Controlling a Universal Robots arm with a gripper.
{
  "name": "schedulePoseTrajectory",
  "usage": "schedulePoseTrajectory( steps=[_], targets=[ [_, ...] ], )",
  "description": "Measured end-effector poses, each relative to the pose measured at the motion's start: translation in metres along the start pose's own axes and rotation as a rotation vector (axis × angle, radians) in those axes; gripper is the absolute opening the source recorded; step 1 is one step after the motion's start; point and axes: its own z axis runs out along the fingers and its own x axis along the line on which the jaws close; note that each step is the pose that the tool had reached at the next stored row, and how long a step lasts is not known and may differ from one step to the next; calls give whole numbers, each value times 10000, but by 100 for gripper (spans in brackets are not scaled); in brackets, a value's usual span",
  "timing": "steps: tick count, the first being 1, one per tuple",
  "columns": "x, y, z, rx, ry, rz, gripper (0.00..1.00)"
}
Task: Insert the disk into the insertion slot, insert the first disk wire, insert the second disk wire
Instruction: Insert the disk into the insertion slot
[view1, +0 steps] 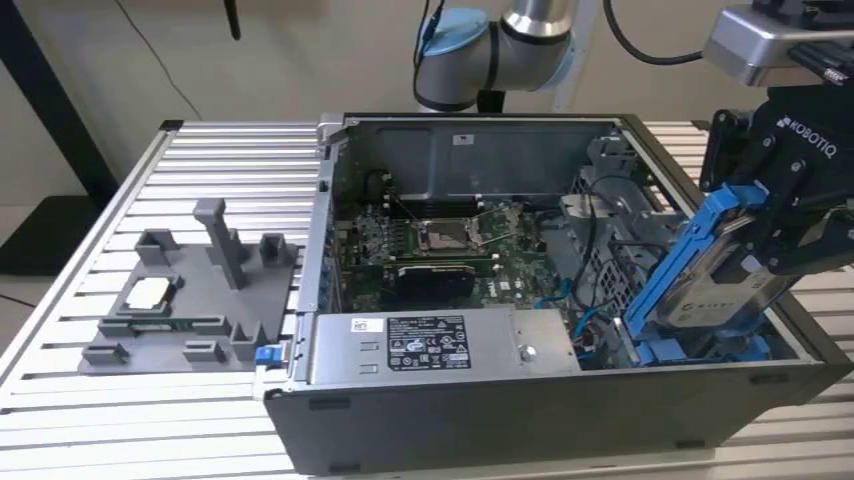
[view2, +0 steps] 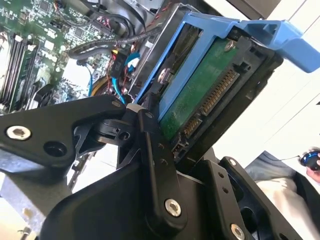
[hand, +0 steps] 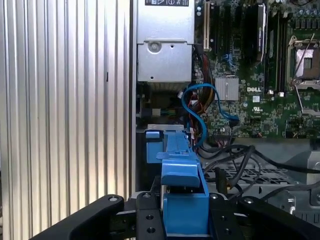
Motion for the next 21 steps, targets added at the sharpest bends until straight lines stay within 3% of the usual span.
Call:
schedulePoseTrajectory(
  steps=[6,12,15,21],
  targets=[
    [-4,-6,88,16,-97,-3,33],
    [-3,-8,196,17,-136,-4,33],
    [-3,-10,239,32,-201,-6,33],
    [-3,-10,240,33,-189,-6,34]
  ],
)
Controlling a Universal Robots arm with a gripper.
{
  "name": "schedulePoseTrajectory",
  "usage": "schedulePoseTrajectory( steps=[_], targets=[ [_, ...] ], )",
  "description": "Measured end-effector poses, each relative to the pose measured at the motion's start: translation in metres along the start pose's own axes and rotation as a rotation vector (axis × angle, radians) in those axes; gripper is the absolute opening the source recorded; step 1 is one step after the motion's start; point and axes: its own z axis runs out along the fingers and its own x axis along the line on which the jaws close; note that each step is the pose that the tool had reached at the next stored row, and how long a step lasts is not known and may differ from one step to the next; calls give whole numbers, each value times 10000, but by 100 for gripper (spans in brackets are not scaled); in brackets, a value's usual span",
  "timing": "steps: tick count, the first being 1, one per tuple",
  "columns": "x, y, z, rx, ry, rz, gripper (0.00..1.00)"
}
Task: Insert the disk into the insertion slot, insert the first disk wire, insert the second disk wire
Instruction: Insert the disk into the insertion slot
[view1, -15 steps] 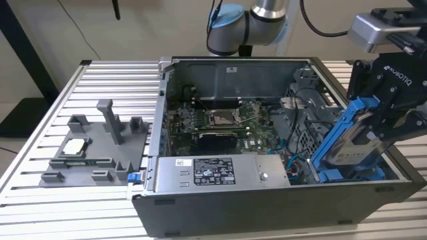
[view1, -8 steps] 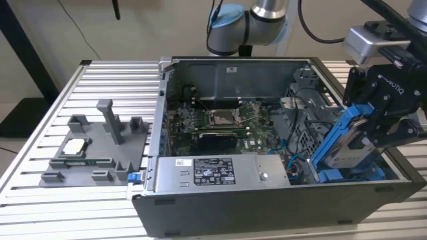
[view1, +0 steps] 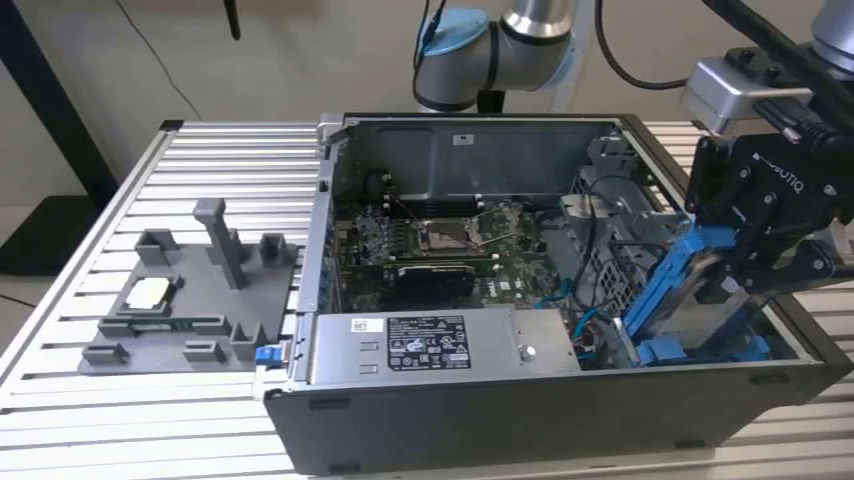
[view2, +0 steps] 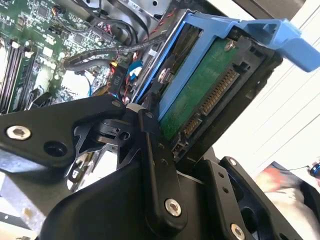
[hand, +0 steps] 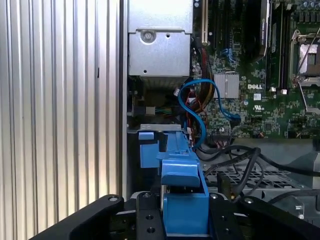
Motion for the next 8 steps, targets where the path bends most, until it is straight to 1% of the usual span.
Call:
schedulePoseTrajectory(
  steps=[1,2,4,5,6,7,8],
  targets=[
    [0,0,0,0,2,0,34],
    [0,0,1,0,3,1,40],
    [0,0,-2,0,8,0,40],
    [-1,1,-22,0,8,1,40],
    [-2,2,-64,0,8,1,40],
    [-3,2,-90,0,7,1,40],
    [-7,3,-97,1,-2,0,40]
  ],
)
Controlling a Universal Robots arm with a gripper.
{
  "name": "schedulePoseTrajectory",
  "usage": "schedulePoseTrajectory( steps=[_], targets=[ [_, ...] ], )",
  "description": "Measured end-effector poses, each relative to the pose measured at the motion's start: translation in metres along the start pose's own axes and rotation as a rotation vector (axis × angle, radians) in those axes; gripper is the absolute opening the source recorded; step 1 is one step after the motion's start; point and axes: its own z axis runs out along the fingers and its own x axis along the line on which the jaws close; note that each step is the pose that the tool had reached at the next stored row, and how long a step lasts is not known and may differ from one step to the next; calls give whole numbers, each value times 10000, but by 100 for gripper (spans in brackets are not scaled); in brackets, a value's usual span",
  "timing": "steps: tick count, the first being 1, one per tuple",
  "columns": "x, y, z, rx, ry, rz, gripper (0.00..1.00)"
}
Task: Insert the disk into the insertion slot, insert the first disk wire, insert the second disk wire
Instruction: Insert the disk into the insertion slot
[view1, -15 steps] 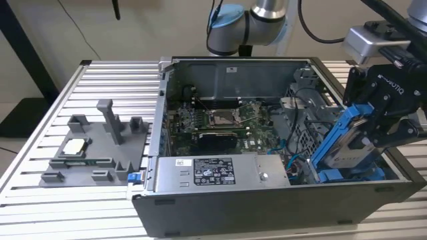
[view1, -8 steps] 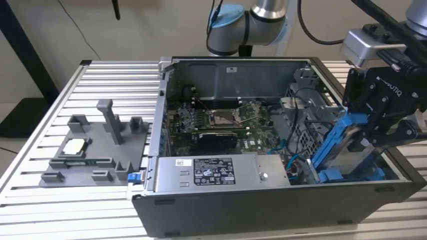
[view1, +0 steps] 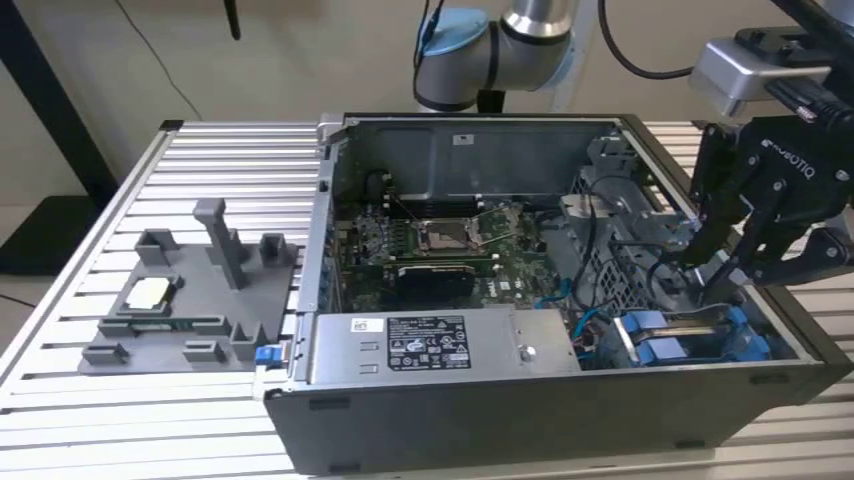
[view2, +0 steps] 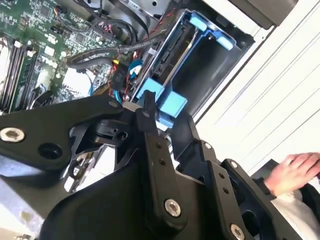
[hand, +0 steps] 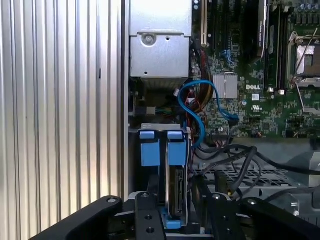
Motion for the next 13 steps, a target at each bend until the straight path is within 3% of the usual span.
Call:
schedulePoseTrajectory(
  steps=[2,5,7,13],
  targets=[
    [-21,11,0,13,-135,-2,40],
    [-60,24,9,23,-629,-13,40],
    [-79,25,19,27,-893,-18,40],
    [-112,24,94,64,-1092,-26,40]
  ],
)
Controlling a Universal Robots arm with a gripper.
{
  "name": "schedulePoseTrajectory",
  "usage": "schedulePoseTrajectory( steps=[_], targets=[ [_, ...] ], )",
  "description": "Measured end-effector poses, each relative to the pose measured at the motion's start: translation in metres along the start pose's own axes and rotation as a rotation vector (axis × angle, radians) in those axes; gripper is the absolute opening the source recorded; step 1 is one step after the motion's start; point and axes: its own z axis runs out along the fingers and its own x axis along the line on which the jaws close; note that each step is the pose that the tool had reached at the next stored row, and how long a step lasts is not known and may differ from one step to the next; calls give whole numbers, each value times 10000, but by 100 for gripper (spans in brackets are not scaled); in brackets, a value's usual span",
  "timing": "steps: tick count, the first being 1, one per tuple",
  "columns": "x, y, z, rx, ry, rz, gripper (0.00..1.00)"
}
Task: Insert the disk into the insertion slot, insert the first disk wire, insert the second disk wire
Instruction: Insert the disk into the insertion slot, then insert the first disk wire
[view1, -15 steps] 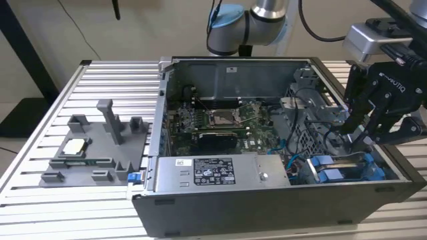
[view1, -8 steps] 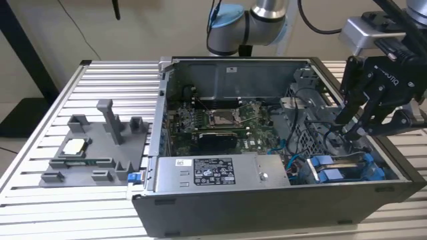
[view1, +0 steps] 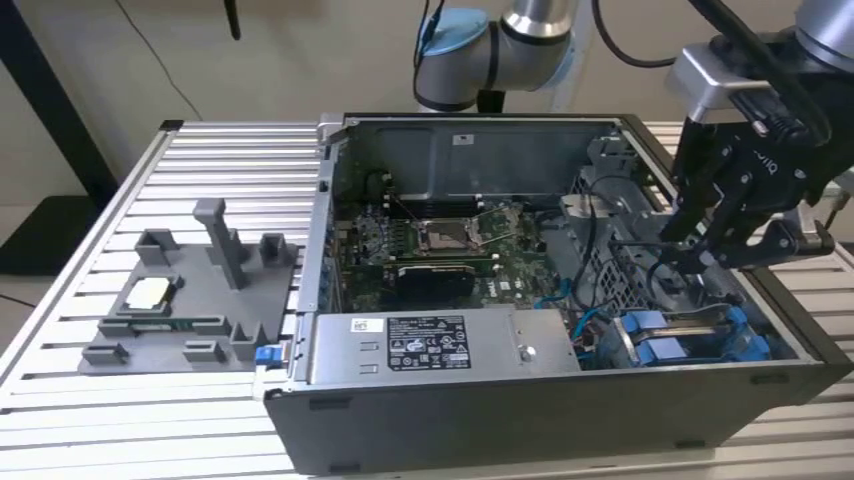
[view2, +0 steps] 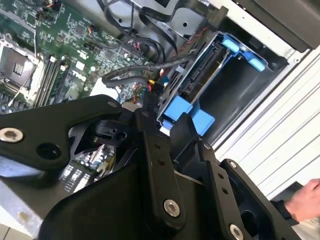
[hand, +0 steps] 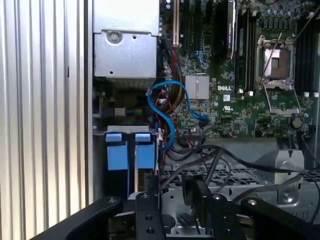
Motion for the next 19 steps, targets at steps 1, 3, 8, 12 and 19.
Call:
schedulePoseTrajectory(
  steps=[1,3,8,12,19],
  targets=[
    [-3,0,12,14,-16,-3,40],
    [-6,0,31,62,-24,-10,40],
    [-8,-1,71,117,-192,-24,40],
    [-7,-1,78,118,-359,-24,25],
    [-7,-1,78,117,-367,-24,19]
  ],
)
